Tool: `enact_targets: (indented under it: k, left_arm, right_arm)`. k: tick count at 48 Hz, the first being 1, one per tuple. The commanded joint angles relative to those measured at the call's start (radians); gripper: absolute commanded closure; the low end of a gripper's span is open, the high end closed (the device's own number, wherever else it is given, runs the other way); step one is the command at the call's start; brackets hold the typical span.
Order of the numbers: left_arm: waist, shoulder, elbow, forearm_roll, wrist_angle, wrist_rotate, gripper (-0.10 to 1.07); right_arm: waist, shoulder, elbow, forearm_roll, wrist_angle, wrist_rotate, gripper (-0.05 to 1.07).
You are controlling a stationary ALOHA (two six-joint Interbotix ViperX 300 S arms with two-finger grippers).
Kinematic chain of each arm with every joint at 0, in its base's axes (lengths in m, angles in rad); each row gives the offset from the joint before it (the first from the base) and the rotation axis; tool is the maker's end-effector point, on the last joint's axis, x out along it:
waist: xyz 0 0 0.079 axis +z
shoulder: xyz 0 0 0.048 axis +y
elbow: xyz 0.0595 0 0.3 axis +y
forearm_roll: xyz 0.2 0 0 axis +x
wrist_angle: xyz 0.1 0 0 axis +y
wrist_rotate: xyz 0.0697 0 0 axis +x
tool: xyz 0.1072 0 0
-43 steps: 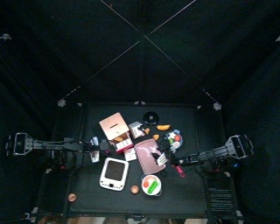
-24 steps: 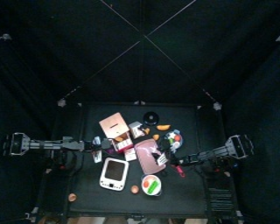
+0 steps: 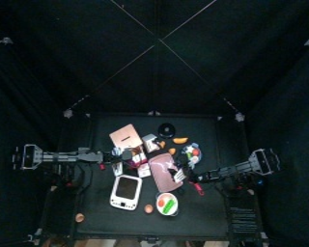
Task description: Place eggplant into drawer
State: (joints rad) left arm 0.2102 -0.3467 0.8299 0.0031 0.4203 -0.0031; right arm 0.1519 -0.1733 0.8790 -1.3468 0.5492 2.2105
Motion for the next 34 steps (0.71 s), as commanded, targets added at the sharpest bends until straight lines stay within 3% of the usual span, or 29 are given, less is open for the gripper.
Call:
enact_targets:
  k: [1, 10, 23, 34]
  left_arm:
    - [0.052, 0.015, -0.041, 0.015, -0.043, -0.002, 0.4]
    - [0.097, 0.043, -0.038, 0.051, -0.121, 0.005, 0.4]
    - [0.103, 0.112, -0.043, 0.06, -0.126, 0.003, 0.38]
    - [0.11, 0.114, -0.048, 0.066, -0.135, 0.003, 0.18]
  right_arm:
    - [-0.003, -0.012, -0.008, -0.003, 0.003, 0.0, 0.16]
    - [-0.003, -0.012, -0.006, -0.003, 0.003, 0.0, 0.16]
    - [-0.003, -0.012, -0.006, -0.003, 0.003, 0.0, 0.16]
    - [-0.003, -0.012, -0.006, -0.003, 0.003, 0.0, 0.16]
